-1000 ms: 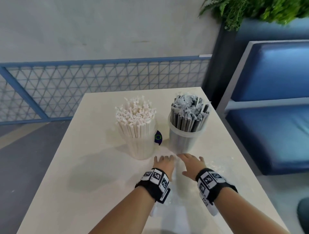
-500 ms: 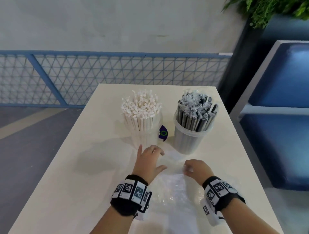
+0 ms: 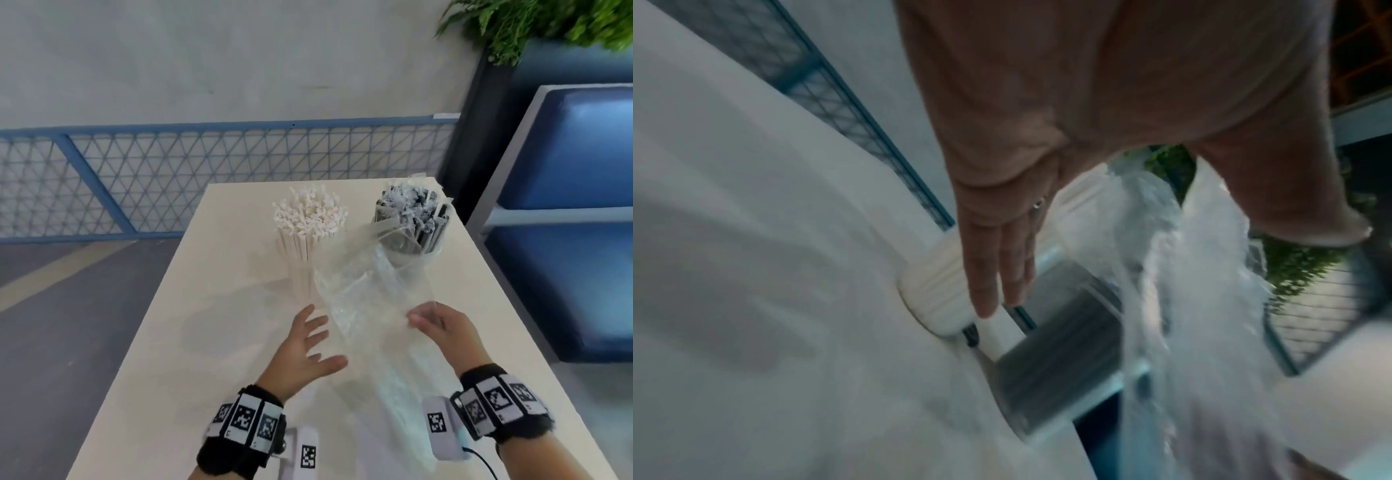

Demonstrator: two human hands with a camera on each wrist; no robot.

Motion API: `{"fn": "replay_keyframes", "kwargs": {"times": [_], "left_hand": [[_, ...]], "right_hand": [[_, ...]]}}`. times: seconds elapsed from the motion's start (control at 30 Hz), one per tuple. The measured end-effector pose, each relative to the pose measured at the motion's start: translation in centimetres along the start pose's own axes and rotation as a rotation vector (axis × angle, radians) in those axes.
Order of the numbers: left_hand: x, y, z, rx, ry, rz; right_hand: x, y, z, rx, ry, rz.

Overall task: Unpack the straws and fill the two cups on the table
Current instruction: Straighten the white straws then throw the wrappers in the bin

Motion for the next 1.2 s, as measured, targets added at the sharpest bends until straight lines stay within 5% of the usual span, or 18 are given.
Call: {"fn": "replay_keyframes", "kwargs": {"times": [0.13,0.23,0.57,0.73,0.93,1.2], "left_hand": [[-1.1,-1.5,0.0,0.059,-0.053,0.018],[-3.2,-0.5,-0.1,-0.048,-0.185,-0.008],[-5.0,2.7,0.0,-0.083,-0.276,-0.045],[-4.0,1.9,0.1,0.102,-0.224,0.132],[-5.6,2.2,0.8,0.081,-0.227,0.048],[-5.6,2.5,2.3,0.076,-0.153,-0.215]], "right_hand": [[1.8,-0.8,-1.9,-0.114,0.028,0.053],[3.0,-2.1,-3.0,-0.142,0.013,0.161],[3.8,-4.9,-4.9,0.062,-0.014,0.346],[4.6,-4.3,-3.7,-0.011,-0.008,0.483],[6.4,-5.8,-2.3,0.282,0.025,0.406],[5.4,-5.2,-1.0,0.207,-0.074,0.577]]}}
Point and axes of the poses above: each hand's wrist, its own z-axis towards the middle knuckle, its own y-axis out of the back of the hand, x = y × z, the point moved 9 cm from there along z, towards the middle knuckle, and after that the axes turned 8 degrees about y, right-handed, at the moved point
